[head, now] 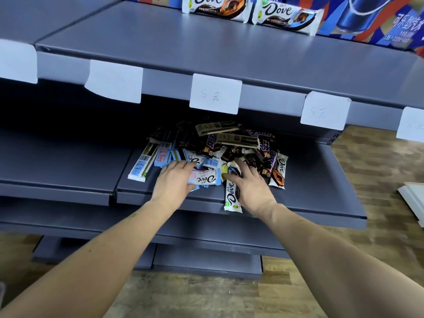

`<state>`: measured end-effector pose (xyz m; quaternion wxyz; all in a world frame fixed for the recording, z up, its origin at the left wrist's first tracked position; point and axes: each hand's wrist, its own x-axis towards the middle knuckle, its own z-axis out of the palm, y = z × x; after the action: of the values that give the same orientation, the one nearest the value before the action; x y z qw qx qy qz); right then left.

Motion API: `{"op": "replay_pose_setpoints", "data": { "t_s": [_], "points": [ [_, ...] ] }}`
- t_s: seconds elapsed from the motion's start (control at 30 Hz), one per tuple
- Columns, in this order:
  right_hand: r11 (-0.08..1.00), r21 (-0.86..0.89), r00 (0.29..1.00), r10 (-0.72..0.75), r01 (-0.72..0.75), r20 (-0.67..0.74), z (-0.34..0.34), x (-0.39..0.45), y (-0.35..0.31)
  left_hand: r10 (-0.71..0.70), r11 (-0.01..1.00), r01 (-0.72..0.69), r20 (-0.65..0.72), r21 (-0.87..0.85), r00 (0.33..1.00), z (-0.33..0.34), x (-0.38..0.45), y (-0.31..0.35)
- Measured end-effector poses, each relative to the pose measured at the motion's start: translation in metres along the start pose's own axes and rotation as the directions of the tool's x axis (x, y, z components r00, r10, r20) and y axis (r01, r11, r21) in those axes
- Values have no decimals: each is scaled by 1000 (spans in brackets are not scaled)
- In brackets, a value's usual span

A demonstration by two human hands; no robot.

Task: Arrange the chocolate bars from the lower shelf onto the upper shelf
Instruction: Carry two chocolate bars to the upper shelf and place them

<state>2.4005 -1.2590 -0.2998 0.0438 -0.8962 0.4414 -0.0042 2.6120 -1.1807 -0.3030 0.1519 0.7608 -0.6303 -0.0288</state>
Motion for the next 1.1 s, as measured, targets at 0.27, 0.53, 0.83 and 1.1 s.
{"op": "replay_pose_setpoints", "data": {
  "t_s": [0.27,0.53,0.83,1.1],
  "points": [
    [988,4,985,157,-157,-66,5,-3,11,-57,995,60,35,-77,998,-4,-6,-3],
    [975,145,974,189,-170,-125,6,-18,14,-83,985,103,145,-136,986,7,3,37],
    [912,271,946,325,-308,-17,7,-26,23,155,982,-179,288,60,945,2,4,23],
    [930,156,929,352,-333,-113,2,-45,23,355,894,-384,159,231,921,3,8,23]
  ]
}}
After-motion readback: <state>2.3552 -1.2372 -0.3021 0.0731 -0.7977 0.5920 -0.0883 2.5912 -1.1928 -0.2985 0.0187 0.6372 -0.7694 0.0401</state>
